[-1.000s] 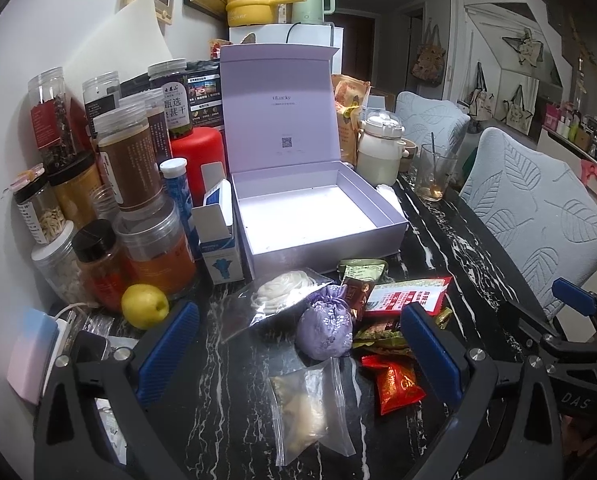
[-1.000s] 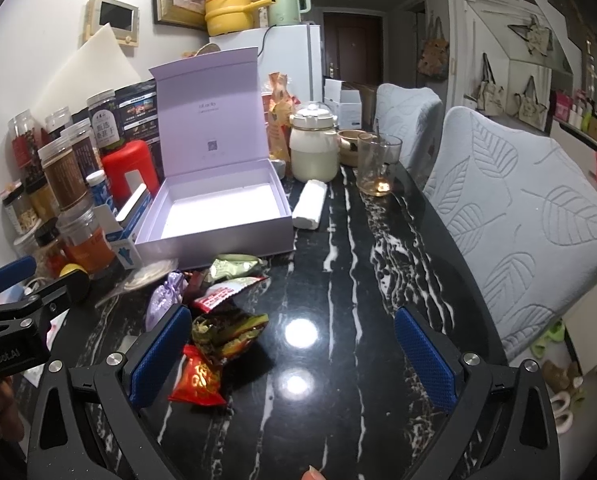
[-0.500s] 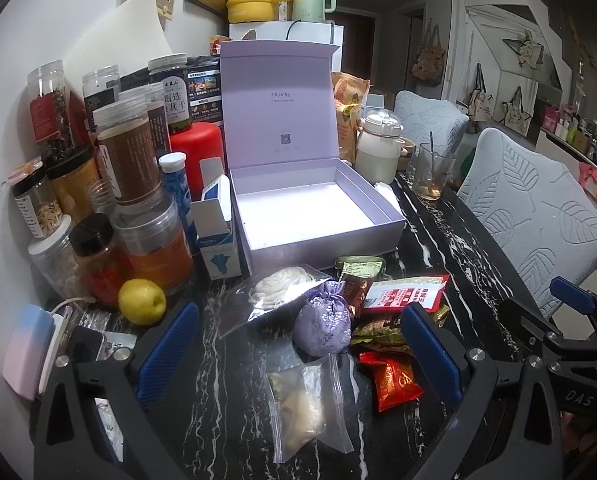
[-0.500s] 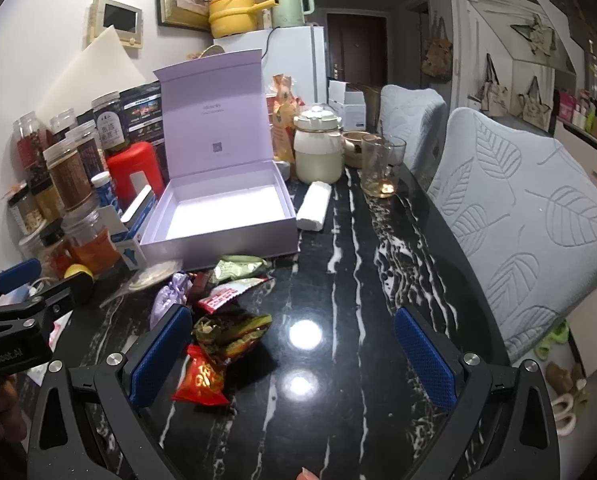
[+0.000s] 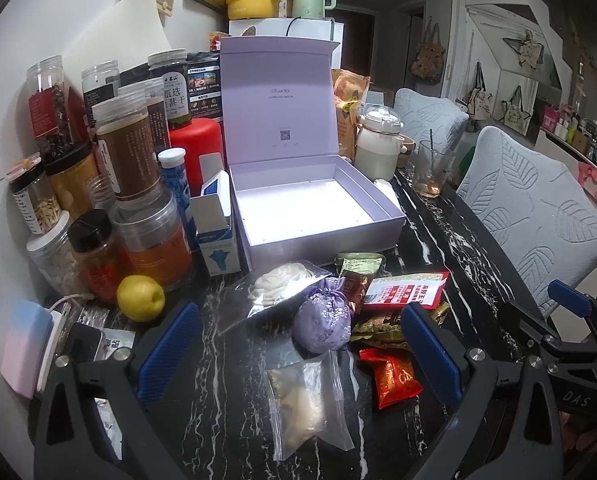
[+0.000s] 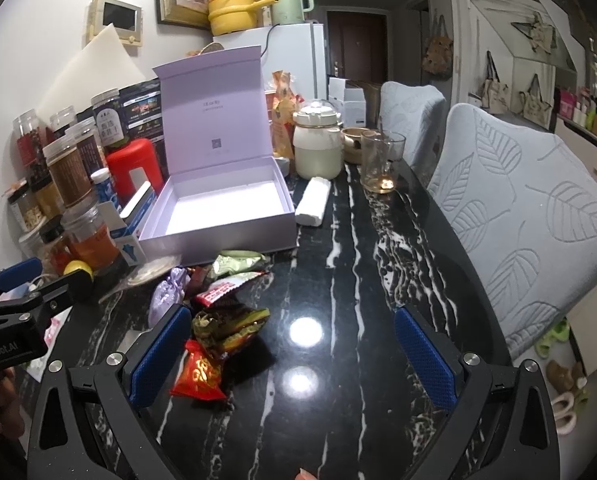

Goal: Organize soft objects

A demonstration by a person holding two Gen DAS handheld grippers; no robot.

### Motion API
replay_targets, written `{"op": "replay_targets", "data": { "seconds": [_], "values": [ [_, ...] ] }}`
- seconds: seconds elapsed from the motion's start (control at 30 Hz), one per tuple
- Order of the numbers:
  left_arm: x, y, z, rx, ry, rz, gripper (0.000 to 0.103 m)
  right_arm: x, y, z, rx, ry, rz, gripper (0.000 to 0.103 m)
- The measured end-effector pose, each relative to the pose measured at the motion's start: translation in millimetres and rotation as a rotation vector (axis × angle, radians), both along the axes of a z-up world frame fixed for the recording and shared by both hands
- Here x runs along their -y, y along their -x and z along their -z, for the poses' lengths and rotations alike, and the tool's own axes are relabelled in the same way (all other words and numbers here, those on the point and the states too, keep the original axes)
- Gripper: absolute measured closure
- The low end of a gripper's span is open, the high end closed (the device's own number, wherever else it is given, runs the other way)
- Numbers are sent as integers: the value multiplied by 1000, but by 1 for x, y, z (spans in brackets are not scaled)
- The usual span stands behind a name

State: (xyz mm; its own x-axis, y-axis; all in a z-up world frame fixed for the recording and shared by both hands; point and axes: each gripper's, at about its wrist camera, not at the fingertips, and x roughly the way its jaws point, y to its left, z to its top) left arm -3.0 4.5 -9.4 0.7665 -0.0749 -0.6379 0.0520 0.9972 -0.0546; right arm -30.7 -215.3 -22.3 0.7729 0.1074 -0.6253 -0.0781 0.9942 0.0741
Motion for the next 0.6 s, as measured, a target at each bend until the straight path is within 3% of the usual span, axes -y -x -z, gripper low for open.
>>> {"op": "replay_targets", "data": {
  "seconds": [0.6],
  "values": [
    [-2, 3, -2, 8, -2, 9, 0, -5, 0, 0, -2, -7, -24, 0]
  ]
}}
